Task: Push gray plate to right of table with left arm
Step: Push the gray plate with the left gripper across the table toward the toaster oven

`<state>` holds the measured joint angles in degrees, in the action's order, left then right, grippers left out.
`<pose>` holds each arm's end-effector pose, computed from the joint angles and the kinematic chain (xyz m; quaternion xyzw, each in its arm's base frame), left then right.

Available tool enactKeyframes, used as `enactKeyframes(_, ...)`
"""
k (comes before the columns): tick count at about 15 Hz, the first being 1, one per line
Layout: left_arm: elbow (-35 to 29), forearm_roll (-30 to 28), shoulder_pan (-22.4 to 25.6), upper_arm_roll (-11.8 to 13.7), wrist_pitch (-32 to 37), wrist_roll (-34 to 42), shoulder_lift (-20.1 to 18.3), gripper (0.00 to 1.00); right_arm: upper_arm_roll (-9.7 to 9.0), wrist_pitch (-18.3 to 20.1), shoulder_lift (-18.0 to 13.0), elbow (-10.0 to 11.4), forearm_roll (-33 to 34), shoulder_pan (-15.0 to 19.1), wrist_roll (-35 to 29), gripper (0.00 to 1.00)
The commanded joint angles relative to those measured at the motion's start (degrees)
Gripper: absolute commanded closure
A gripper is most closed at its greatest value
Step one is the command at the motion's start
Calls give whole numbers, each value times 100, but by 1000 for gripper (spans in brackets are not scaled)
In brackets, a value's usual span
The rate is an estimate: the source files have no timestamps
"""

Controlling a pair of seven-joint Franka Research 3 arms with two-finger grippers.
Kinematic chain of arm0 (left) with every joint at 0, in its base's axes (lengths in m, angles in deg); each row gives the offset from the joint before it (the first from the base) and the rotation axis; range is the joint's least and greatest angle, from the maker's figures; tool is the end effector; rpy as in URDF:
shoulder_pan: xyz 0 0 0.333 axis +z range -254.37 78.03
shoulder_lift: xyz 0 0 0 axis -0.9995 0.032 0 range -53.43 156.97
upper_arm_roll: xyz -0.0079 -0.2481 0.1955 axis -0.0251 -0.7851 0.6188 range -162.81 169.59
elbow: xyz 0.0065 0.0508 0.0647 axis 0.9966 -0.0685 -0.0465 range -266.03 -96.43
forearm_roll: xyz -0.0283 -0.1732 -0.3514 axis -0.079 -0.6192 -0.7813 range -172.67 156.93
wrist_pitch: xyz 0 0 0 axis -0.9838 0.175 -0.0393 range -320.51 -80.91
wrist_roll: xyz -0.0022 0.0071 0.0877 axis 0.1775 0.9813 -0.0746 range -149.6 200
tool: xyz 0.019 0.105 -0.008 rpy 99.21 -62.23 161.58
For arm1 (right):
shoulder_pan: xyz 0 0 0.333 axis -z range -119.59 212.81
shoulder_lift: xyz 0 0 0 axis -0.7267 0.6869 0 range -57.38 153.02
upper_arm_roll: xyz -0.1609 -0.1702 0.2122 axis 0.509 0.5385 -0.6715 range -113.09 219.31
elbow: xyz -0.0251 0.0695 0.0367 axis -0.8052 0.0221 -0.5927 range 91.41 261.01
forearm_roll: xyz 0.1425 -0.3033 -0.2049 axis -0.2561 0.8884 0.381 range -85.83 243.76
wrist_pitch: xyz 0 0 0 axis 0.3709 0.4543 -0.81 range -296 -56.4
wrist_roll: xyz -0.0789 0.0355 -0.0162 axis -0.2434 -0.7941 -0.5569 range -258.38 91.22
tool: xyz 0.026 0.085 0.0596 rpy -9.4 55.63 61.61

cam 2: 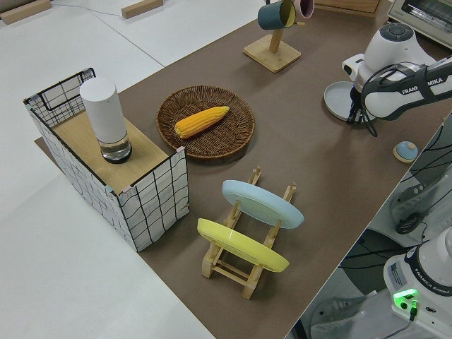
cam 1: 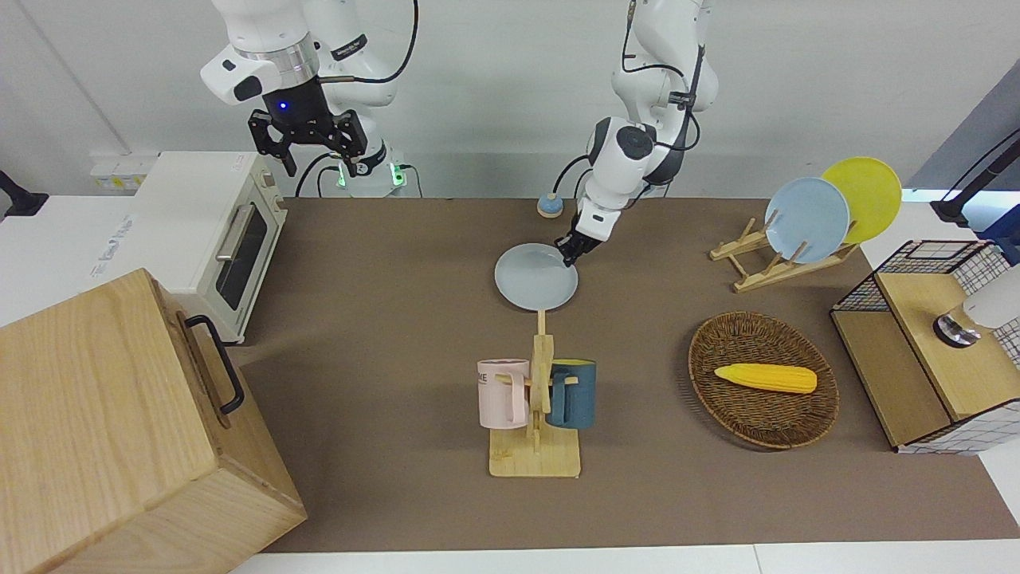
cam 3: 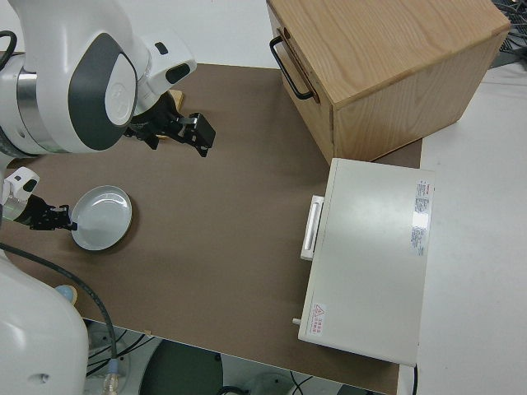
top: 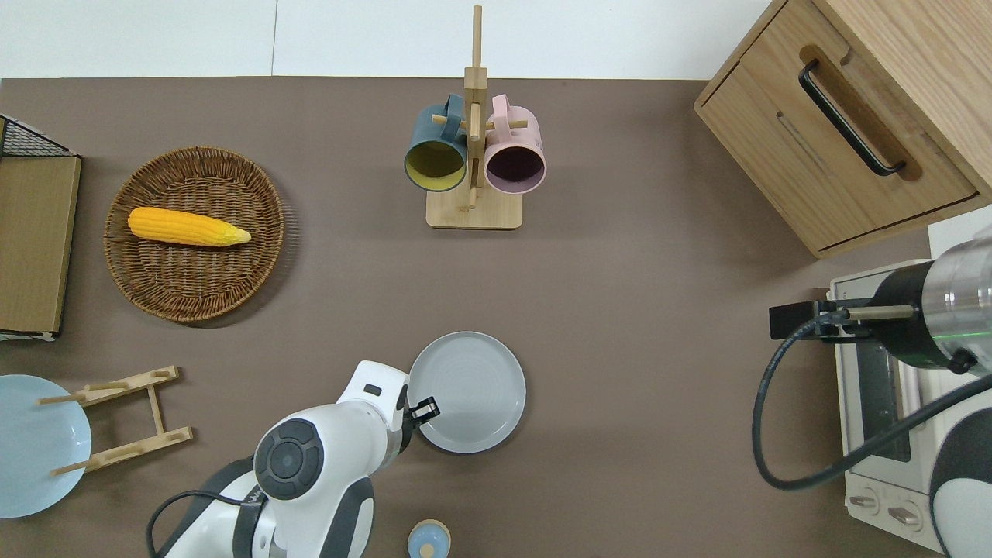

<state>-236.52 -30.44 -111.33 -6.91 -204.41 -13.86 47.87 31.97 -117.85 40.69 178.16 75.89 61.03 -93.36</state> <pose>0.3844 -0.2445 0.2985 0.9710 0.2094 -0.0210 0.1135 0.5061 0.0787 0.6527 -0.9996 0.0265 0.0020 0.0042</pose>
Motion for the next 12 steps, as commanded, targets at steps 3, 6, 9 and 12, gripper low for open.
enactKeyframes(3, 448, -160, -382, -368, -450, -821, 900, 1000, -83, -1, -157, 156, -123, 140, -67, 5)
enactKeyframes(6, 633, -160, -426, -526, -450, -1041, 979, 1000, -83, -1, -157, 156, -123, 140, -59, 5)
enactKeyframes(9, 747, -160, -488, -605, -459, -1252, 1023, 1000, -83, -1, -157, 156, -123, 140, -59, 5)
enactKeyframes(12, 862, -160, -576, -675, -520, -1436, 1128, 1000, -83, -1, -157, 156, -123, 140, -59, 5)
